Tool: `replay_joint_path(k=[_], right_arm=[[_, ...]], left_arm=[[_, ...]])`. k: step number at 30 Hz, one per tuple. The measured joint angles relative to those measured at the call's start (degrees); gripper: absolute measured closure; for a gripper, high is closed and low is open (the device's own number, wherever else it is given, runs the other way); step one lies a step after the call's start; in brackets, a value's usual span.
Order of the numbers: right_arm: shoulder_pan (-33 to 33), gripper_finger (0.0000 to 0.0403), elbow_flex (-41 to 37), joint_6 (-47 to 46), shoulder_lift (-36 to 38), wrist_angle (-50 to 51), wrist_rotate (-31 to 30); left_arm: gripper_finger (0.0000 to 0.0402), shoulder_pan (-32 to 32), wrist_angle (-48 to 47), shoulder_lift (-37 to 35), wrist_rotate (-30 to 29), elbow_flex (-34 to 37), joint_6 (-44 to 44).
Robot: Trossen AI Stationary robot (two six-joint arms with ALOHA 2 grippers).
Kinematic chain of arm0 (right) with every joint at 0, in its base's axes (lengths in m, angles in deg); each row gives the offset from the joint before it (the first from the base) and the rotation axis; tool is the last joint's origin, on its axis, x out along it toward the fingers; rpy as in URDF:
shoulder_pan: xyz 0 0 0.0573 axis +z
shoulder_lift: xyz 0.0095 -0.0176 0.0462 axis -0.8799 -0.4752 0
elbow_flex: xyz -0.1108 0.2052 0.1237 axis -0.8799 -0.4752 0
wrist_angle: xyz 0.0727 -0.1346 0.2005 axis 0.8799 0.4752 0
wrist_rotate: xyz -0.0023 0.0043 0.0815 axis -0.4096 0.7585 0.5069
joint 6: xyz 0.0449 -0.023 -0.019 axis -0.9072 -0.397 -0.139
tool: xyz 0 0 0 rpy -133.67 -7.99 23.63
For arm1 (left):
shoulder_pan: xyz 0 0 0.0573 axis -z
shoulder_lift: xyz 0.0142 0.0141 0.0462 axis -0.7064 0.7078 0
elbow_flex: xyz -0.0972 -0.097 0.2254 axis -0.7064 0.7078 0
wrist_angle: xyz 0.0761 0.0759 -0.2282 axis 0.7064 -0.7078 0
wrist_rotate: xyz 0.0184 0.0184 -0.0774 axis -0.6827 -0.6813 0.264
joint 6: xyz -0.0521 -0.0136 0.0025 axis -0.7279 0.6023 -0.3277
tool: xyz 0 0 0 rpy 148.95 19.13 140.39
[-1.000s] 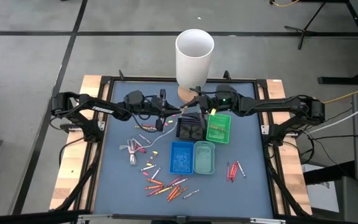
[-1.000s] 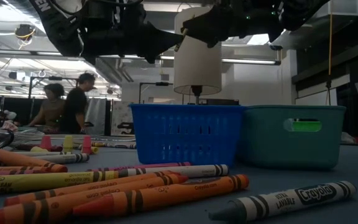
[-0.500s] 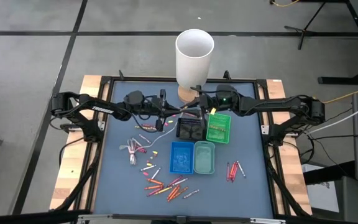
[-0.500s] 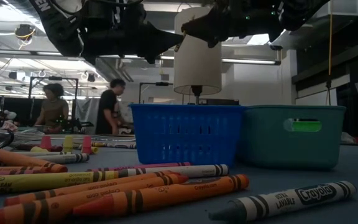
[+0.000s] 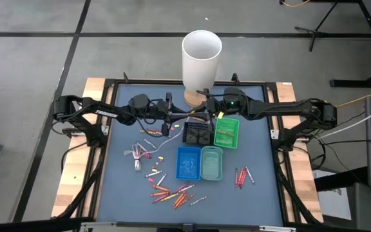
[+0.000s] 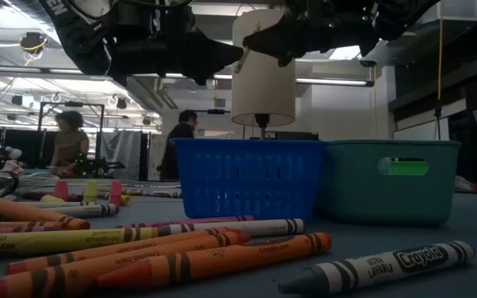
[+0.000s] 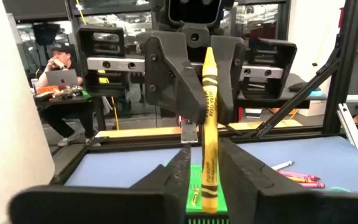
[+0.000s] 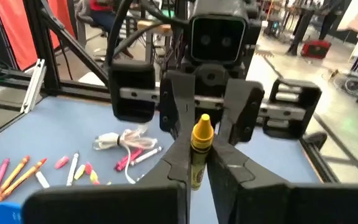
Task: Sort crayons
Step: Put the yellow crayon into the green bin, then put the orange crayon into the black bin
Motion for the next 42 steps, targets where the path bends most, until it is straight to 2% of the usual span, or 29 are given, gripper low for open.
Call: replay_joint_path(k=[4,8,15,22,25,31,38,42], right_arm=[[0.0,0.0385,-0.02,0.02,2.32,7.25,-4.7],[0.0,0.0384,-0.02,0.02,6.49,19.45,-8.38],[0.0,0.0367,-0.02,-4.7,13.42,45.99,-9.56],[0.0,0.0365,-0.02,-10.58,13.42,65.98,-9.48],[0.0,0.0365,-0.03,-10.56,12.74,69.08,-9.69],[0.0,0.0355,-0.04,-10.54,12.73,67.22,-9.93],[0.0,0.0295,-0.04,-10.55,12.73,67.42,-13.4],[0.02,0.0271,-0.04,-10.09,12.73,67.46,-18.63]], left_arm=[[0.031,0.0,-3.04,-0.04,-0.04,0.0,-0.03],[0.0304,0.0,-6.78,-0.04,-0.04,0.0,-0.11],[0.0303,0.0,-8.71,-0.04,-0.02,0.0,-0.15],[0.0303,0.0,-8.74,-0.04,0.0,0.0,-0.15],[0.0303,0.0,-8.73,-0.04,0.01,0.0,0.0],[0.0303,0.0,-8.72,-0.04,0.02,0.0,-0.02],[0.0303,0.0,-8.72,-0.02,0.06,0.0,-0.04],[0.0303,0.0,-8.72,-0.02,0.07,0.0,-0.07]])
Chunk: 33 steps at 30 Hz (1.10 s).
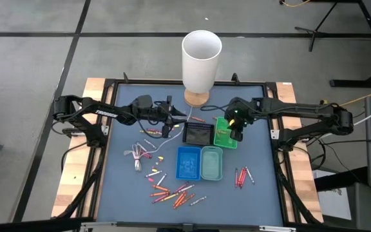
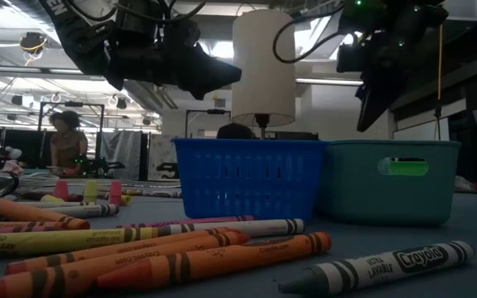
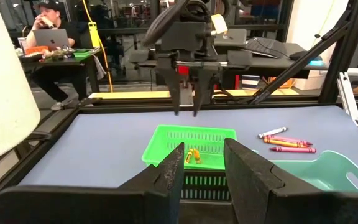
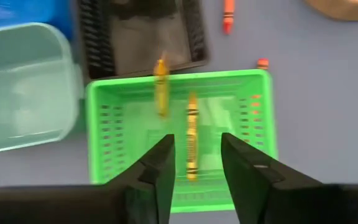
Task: Sort crayons
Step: Put the orange crayon into the black bin
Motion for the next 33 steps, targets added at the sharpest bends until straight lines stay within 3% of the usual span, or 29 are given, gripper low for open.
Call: replay_joint_path(k=[7,9,16,22,33], right_arm=[[-0.5,0.0263,0.0,1.72,0.0,-1.31,-17.93],[-1.93,0.0263,0.0,3.27,0.0,-2.17,-19.93],[-11.31,0.0263,0.0,8.21,-1.35,-4.35,-11.79],[-18.13,0.0263,-1.21,11.3,-6.7,-5.55,-4.02],[-20.26,0.0263,-2.14,14.95,-16.93,-10.55,2.65]], left_arm=[[0.0303,0.0,0.0,0.0,0.0,0.0,-0.04],[0.0303,0.0,0.0,0.0,0.0,0.0,-0.04],[0.0303,0.0,0.01,0.02,-0.01,0.0,0.02],[0.0303,0.02,0.01,0.02,0.0,0.0,0.0],[0.0303,0.02,0.01,0.02,0.0,0.0,0.04]])
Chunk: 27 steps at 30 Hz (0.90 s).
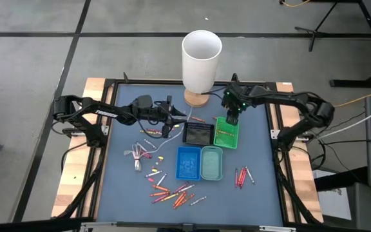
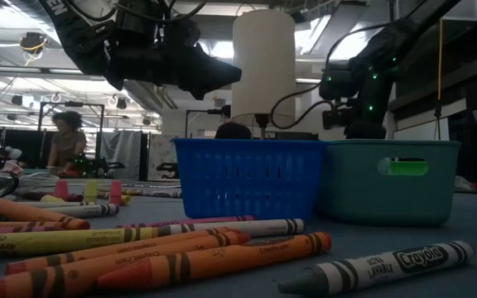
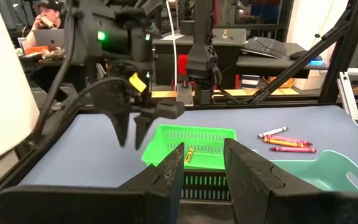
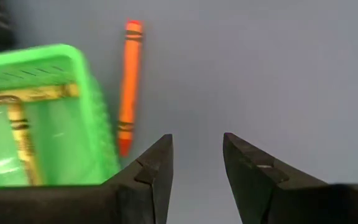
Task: Sort crayons
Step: Put the orange crayon into the black bin
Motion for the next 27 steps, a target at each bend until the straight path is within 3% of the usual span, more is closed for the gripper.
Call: replay_joint_path(k=[9,24,27], right_arm=[[0.04,0.0263,-0.02,0.09,-3.37,-3.03,7.58],[2.02,0.0263,0.13,0.13,-8.13,-5.91,8.23],[3.62,0.0263,0.07,0.27,-8.46,-6.36,4.5]], left_arm=[[0.0303,-0.02,0.0,0.0,0.0,0.0,0.0],[0.0303,0.0,0.01,0.02,-0.02,0.0,0.0],[0.0303,0.0,0.01,0.02,0.0,0.0,-0.02]])
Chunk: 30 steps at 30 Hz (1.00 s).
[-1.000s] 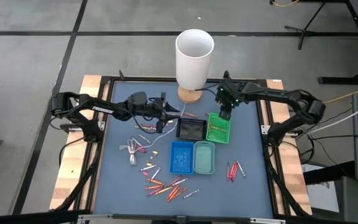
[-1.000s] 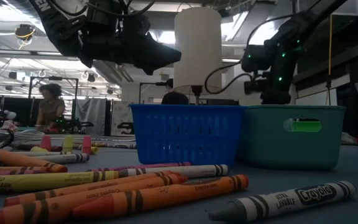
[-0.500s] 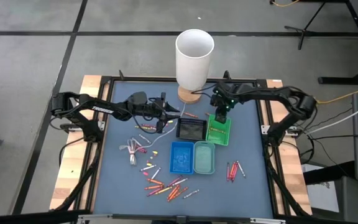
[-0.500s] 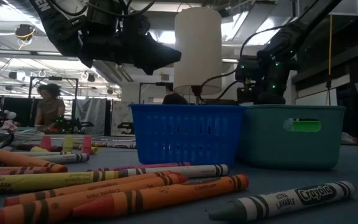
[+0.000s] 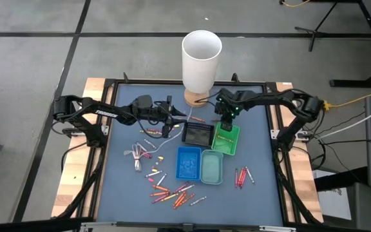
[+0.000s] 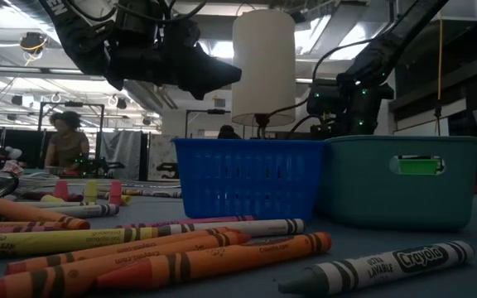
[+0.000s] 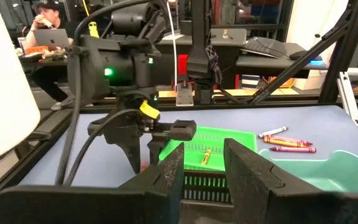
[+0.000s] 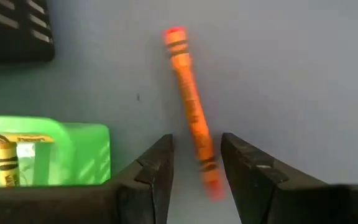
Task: Sort crayons
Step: Put the orange crayon into the black bin
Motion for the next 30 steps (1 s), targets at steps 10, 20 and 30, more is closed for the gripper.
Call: replay_joint_path(k=[10,20,30], right_arm=[[2.09,0.0263,0.0,0.63,-0.01,-0.41,-4.49],[2.06,0.0271,0.0,0.96,-0.01,0.15,-5.14],[2.04,0.0359,0.02,1.07,0.01,0.93,-5.53]], left_arm=[[0.0303,-0.01,0.02,0.0,-0.12,0.01,0.0],[0.0303,0.0,0.02,0.0,-0.15,0.01,-0.03],[0.0303,0.0,0.02,0.0,-0.19,0.01,-0.07]])
